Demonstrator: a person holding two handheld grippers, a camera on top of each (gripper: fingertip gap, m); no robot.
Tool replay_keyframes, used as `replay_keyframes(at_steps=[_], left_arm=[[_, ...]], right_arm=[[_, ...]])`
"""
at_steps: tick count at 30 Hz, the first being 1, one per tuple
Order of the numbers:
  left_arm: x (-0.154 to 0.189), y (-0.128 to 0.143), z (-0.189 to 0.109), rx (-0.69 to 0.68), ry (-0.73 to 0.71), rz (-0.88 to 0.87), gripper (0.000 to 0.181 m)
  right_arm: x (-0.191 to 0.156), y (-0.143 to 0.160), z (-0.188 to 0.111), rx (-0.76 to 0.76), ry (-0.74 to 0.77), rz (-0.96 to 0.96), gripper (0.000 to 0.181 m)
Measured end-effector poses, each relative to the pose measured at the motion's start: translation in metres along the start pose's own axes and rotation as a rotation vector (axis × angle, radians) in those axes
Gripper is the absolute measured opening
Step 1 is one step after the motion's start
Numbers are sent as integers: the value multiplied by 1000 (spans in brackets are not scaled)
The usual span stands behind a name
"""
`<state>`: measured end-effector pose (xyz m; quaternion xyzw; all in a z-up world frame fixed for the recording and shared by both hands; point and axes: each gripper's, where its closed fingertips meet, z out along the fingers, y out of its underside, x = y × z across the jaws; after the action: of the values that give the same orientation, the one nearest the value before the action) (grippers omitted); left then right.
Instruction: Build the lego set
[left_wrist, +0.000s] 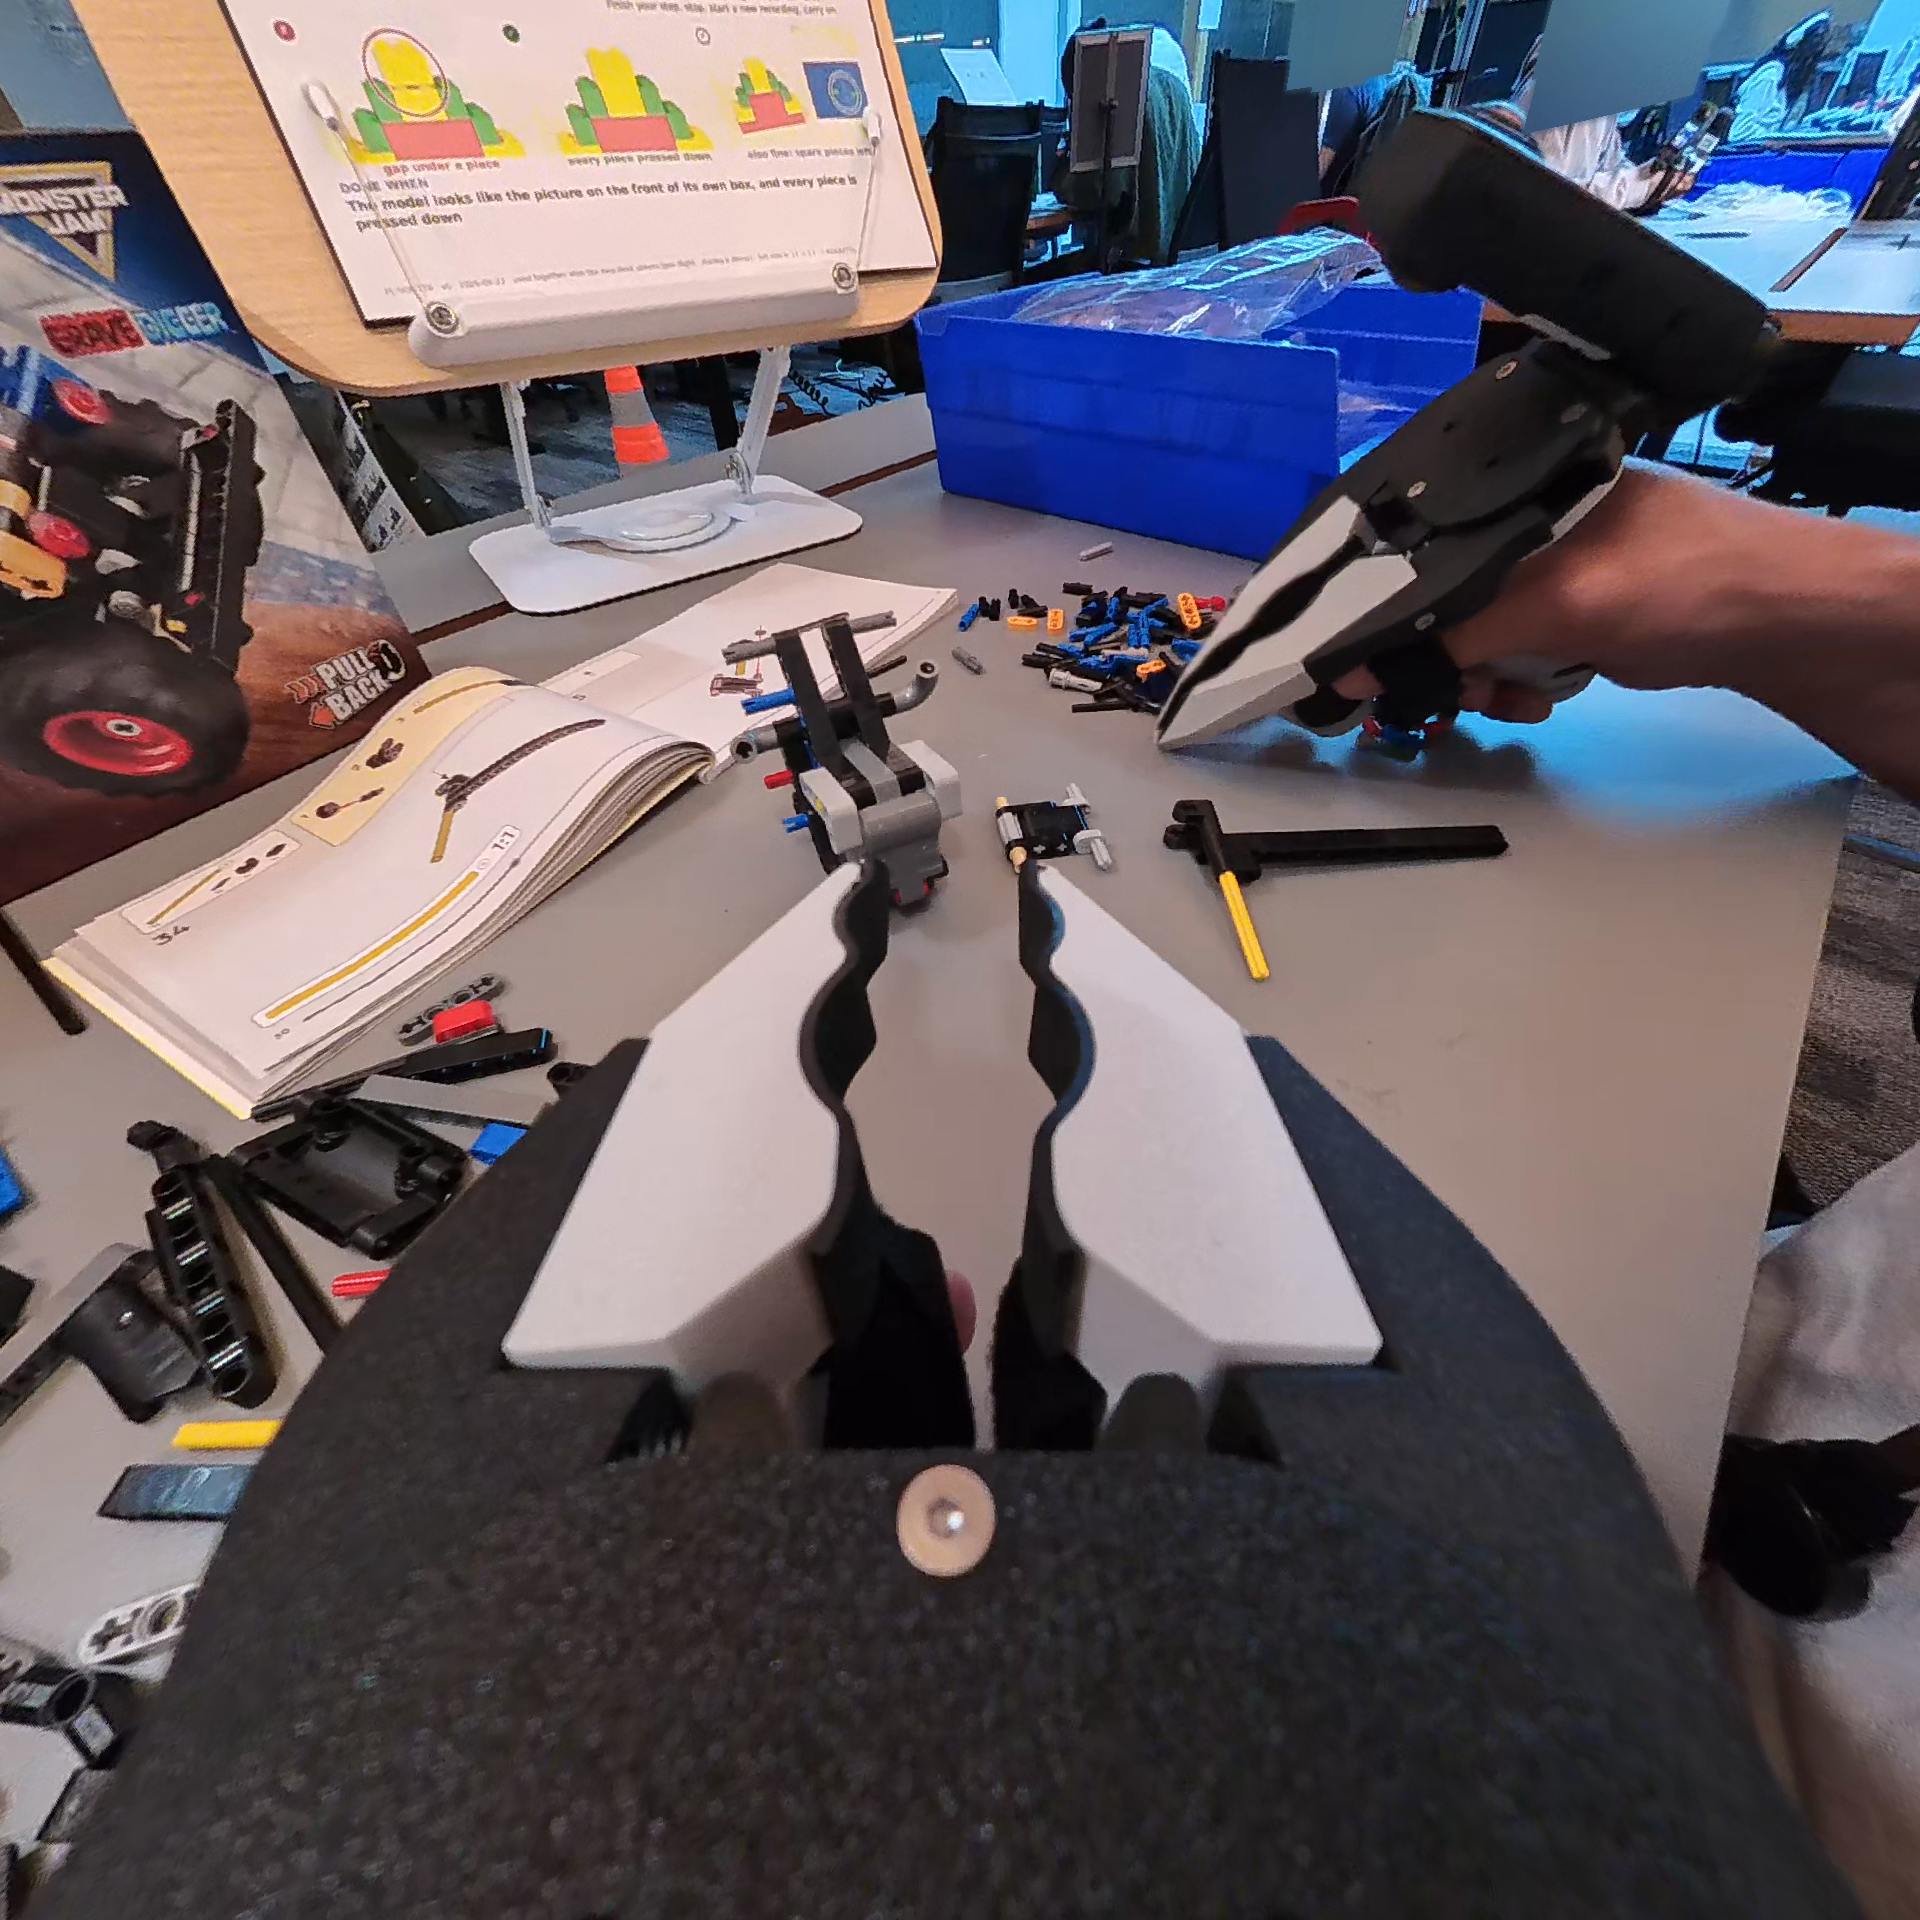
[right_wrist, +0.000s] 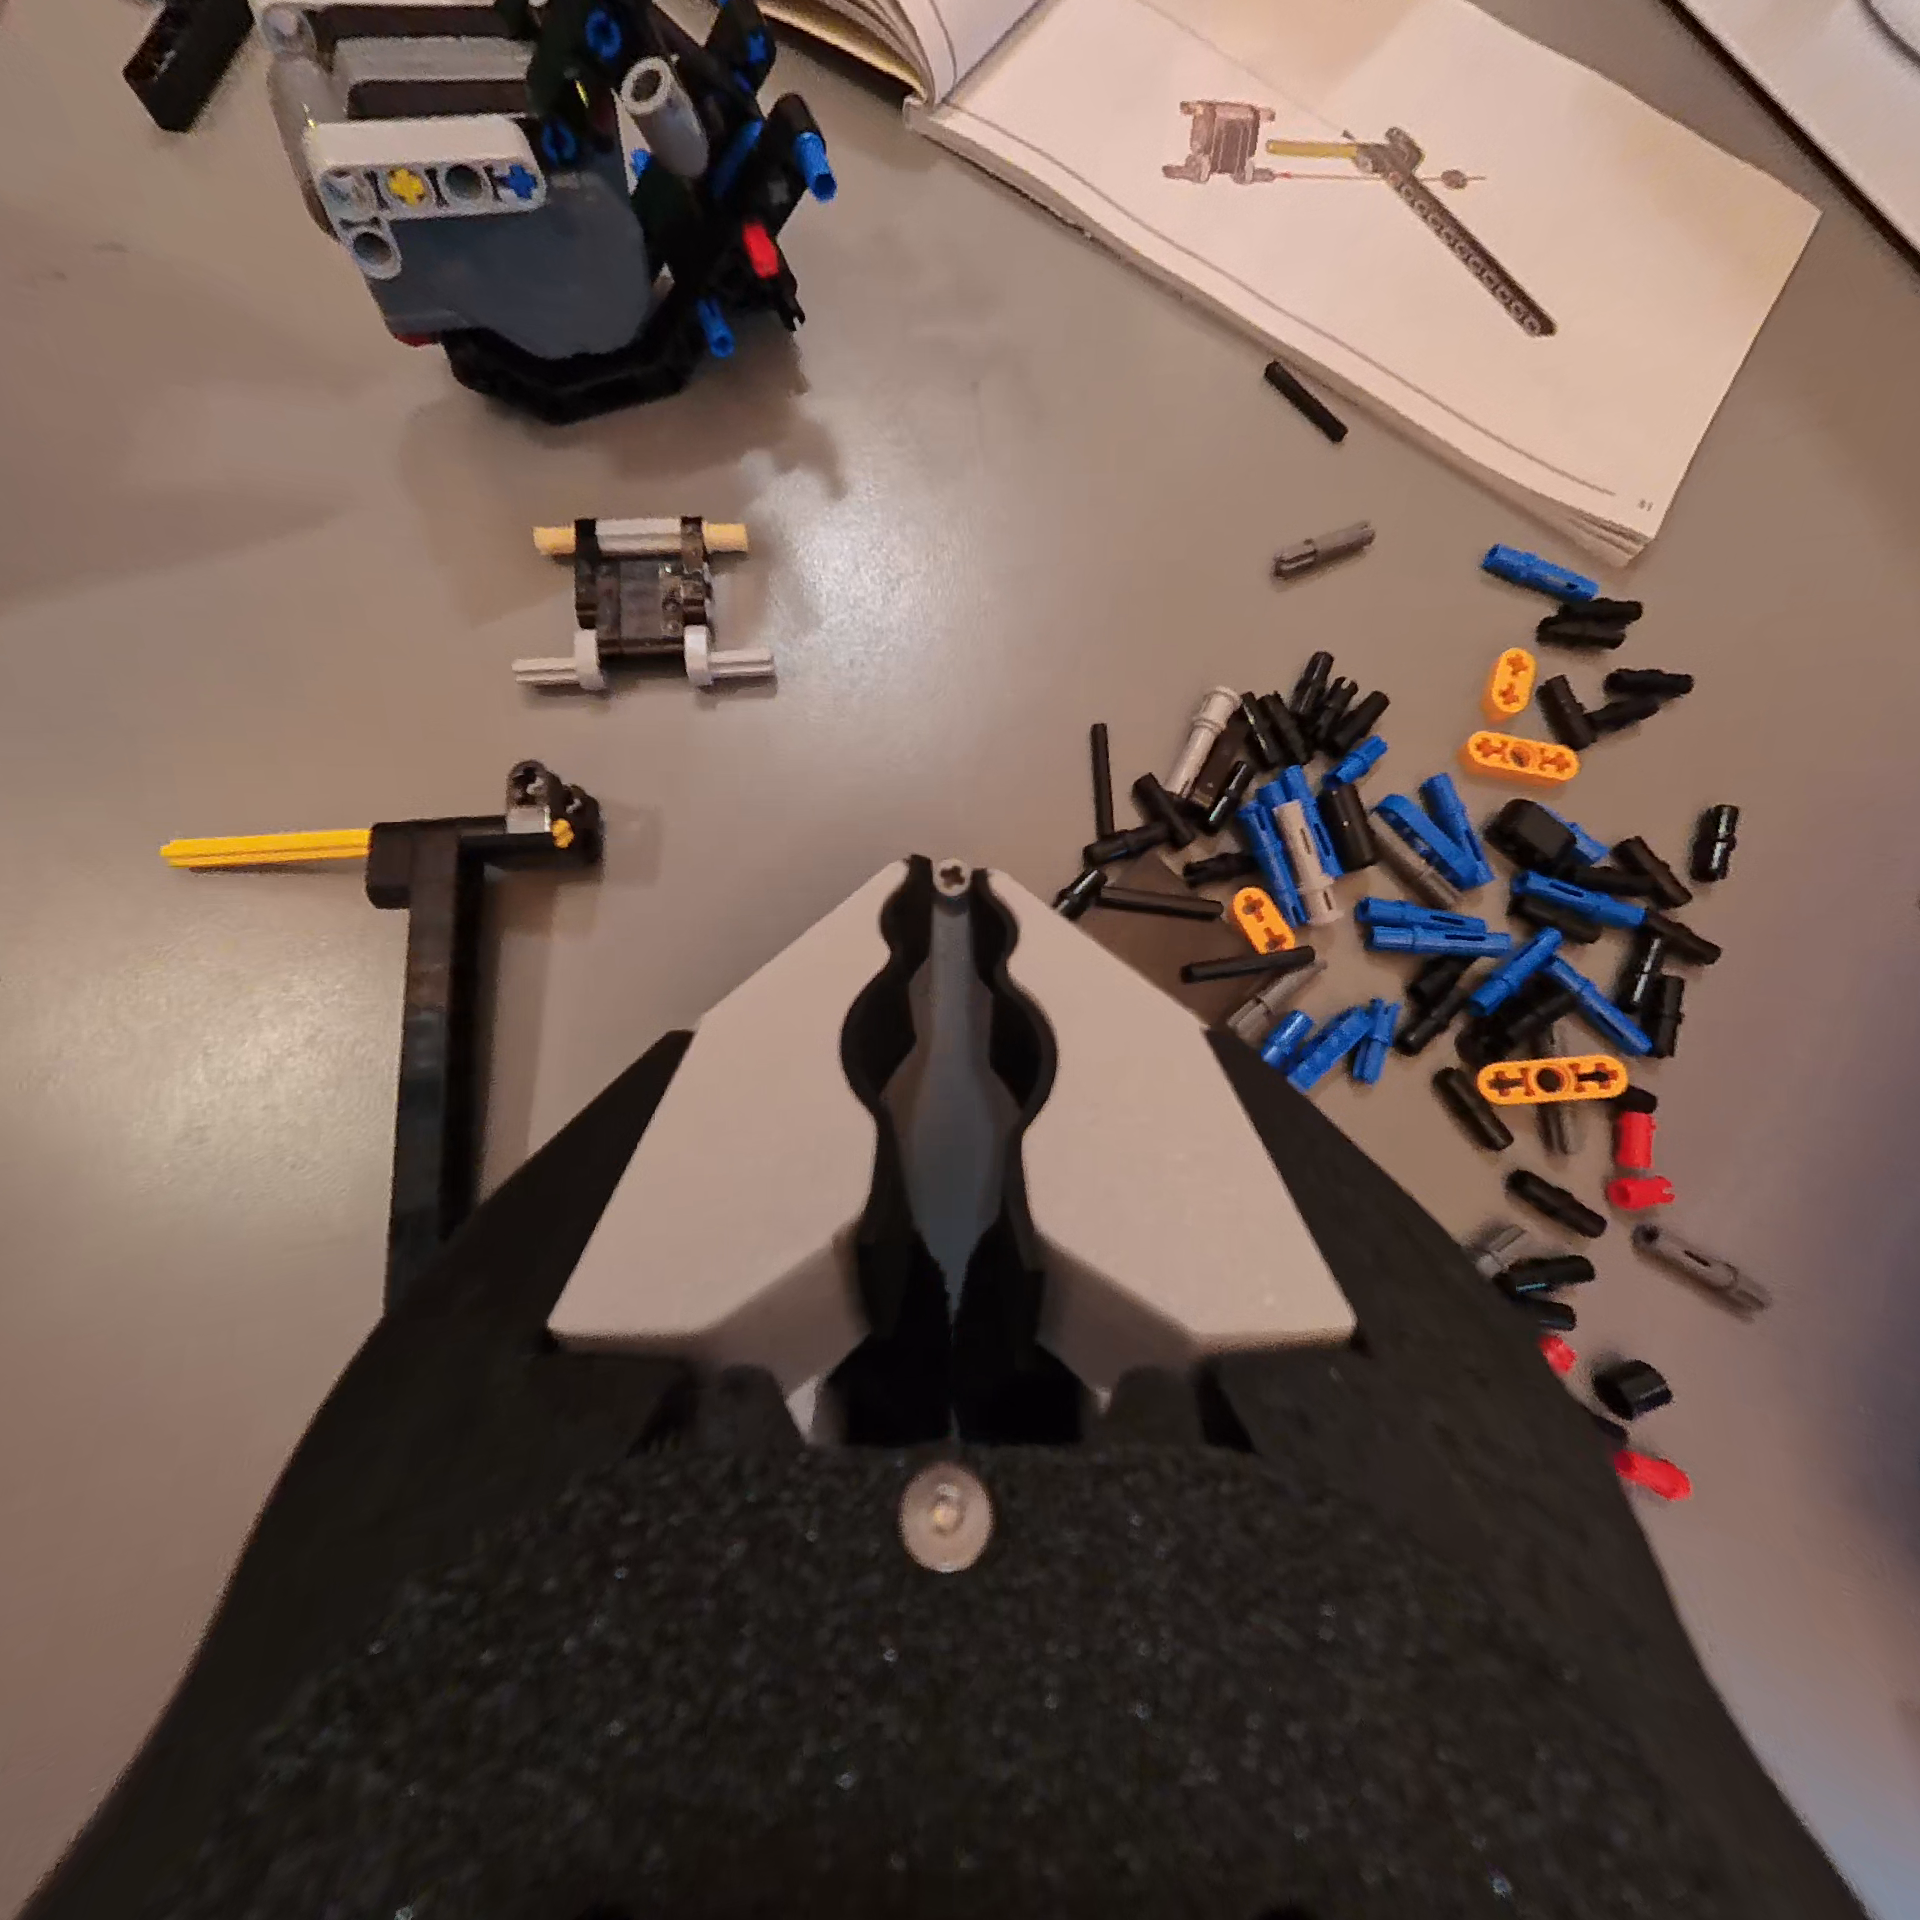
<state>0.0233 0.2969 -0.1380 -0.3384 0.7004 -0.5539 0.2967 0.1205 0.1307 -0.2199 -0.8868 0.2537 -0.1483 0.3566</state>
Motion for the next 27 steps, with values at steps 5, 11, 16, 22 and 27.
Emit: replay_keyframes(at_steps=[5,11,16,22,27], left_arm=[[0,0,1,-4,5,-2,23],[1,1,1,-10,6,0,23],[1,1,1,-6,7,5,23],[3,0,0,-2,7,22,22],[3,1,1,-11,4,24,21]], right_arm=[[-26,-13,-16,69,-117,-9,6],[-103,-23,-41,126,-316,-130,6],[-136,-6,-29,61,-319,-183,6],[-131,4,-21,16,-242,-182,6],[-127,6,-21,26,-218,-175,6]])
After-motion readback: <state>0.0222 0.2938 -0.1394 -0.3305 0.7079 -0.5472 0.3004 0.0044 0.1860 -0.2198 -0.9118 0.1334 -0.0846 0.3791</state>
